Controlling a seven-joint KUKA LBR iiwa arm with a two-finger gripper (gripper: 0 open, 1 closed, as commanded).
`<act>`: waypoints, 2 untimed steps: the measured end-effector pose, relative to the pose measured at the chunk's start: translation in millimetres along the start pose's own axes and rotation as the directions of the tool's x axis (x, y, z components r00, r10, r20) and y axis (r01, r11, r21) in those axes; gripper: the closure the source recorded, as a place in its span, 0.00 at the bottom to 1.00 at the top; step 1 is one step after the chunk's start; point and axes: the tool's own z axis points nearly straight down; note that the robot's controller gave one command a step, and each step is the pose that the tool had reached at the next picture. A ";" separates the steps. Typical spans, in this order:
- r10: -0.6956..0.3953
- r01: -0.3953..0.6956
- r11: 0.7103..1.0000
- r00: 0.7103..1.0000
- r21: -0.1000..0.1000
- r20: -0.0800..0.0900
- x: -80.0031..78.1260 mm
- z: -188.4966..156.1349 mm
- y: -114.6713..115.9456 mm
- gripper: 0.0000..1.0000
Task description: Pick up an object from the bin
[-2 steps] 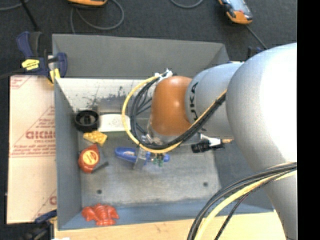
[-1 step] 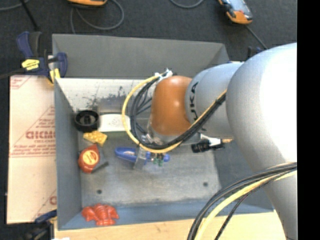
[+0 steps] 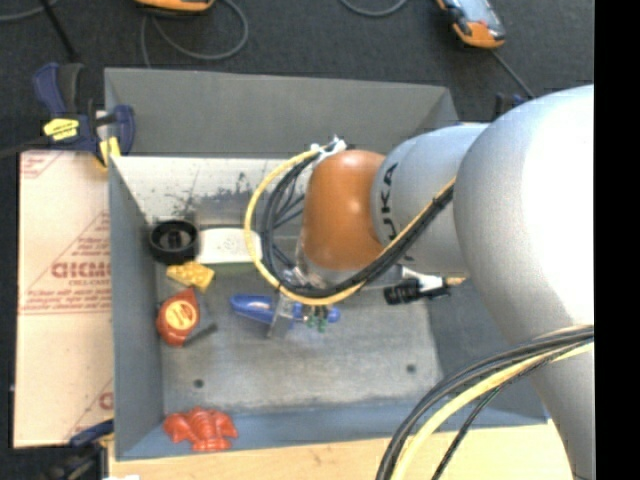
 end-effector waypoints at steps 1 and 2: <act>0.000 0.000 1.000 1.000 0.004 -0.007 1.5 -9.8 -1.1 1.00; 0.001 -0.001 1.000 1.000 0.005 -0.009 1.6 -32.4 -1.3 1.00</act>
Offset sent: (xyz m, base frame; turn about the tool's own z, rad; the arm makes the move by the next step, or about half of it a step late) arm -0.0001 0.0000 0.0717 0.0000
